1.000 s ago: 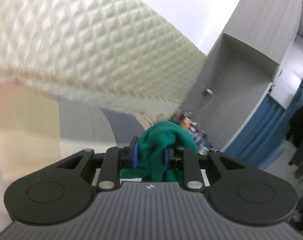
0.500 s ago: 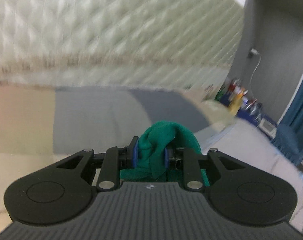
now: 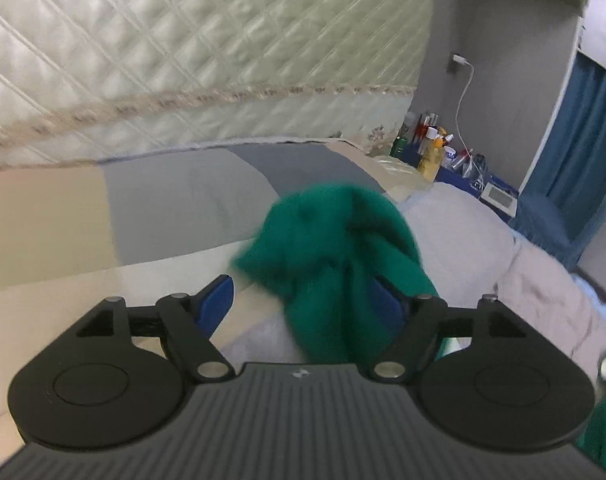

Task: Fold large clothes
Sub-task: 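Pull the sleeve cuff outward with the left gripper while the right gripper holds the body, then open both grippers to release the green hoodie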

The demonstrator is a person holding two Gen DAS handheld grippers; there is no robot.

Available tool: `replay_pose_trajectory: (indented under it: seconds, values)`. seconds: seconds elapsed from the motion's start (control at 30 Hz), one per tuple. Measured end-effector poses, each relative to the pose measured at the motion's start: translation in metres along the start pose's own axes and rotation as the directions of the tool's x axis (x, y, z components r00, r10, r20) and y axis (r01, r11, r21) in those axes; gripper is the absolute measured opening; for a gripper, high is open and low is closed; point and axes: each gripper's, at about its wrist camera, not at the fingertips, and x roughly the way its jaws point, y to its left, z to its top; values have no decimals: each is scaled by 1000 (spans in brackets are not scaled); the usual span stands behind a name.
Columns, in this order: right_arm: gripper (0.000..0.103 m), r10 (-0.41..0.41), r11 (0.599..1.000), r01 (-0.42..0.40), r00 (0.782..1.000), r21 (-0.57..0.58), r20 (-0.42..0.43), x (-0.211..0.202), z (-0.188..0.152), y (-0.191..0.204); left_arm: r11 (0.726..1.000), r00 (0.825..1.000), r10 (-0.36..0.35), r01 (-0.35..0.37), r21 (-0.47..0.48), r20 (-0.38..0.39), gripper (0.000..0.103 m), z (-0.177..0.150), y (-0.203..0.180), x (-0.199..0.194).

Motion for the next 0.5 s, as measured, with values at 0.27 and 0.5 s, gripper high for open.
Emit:
replay_pose_trajectory:
  seconds: [0.27,0.5]
  values:
    - [83,18,999,-22,996,41,93,-55,-7,-8,993,991,-120,119,-27,-57,83,-76,1,-133]
    - [83,-6,1000,4,991,15,137,-98,-30,0,962,954,-273,270,-43,-122,83,-164,-37,-254]
